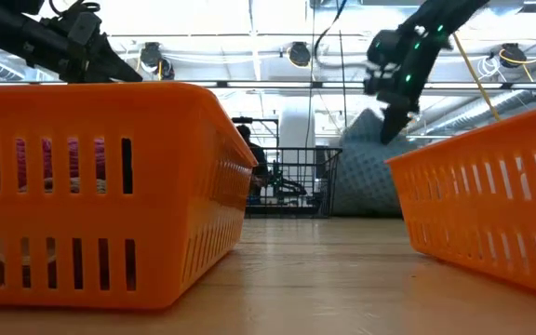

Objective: Pick & Place Medicine items
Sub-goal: Put the blue patient gown into the black wire basket

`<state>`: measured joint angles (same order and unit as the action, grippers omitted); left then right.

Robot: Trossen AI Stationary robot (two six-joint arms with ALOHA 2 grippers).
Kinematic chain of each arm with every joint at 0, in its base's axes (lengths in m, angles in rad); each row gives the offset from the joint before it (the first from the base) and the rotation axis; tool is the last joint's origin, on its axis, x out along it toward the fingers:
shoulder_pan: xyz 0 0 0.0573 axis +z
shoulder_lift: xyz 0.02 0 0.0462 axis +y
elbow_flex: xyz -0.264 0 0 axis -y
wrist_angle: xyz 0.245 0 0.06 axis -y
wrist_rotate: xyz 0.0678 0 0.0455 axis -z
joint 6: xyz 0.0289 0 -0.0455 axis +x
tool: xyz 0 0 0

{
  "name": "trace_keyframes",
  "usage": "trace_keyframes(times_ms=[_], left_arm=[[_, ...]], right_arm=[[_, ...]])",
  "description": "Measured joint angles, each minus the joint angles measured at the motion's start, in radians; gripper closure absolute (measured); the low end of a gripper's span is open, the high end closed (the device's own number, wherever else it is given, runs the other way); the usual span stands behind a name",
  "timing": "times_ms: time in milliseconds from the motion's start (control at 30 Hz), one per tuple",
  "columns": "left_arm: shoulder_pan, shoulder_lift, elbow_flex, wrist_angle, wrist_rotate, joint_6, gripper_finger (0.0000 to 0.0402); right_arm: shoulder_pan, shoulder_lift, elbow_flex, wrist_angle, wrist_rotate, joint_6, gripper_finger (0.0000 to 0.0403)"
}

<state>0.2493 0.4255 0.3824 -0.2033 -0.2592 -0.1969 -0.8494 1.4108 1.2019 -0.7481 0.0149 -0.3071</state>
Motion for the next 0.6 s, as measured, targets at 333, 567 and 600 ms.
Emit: trace_keyframes(times_ms=[333,567,600], left_arm=[[0.000,0.002,0.000,-0.001,0.000,-0.013,0.0101],[0.000,0.002,0.000,-0.001,0.000,-0.015,0.0101],[0.000,0.002,0.000,-0.001,0.000,-0.015,0.0101]], right_arm=[[0.000,-0.099,-0.023,-0.055,-0.073,0.041,0.0382],[0.000,-0.008,-0.178,0.081,-0.078,0.040,0.0382],[0.000,0.005,-0.209,0.126,-0.092,0.031,0.0382]])
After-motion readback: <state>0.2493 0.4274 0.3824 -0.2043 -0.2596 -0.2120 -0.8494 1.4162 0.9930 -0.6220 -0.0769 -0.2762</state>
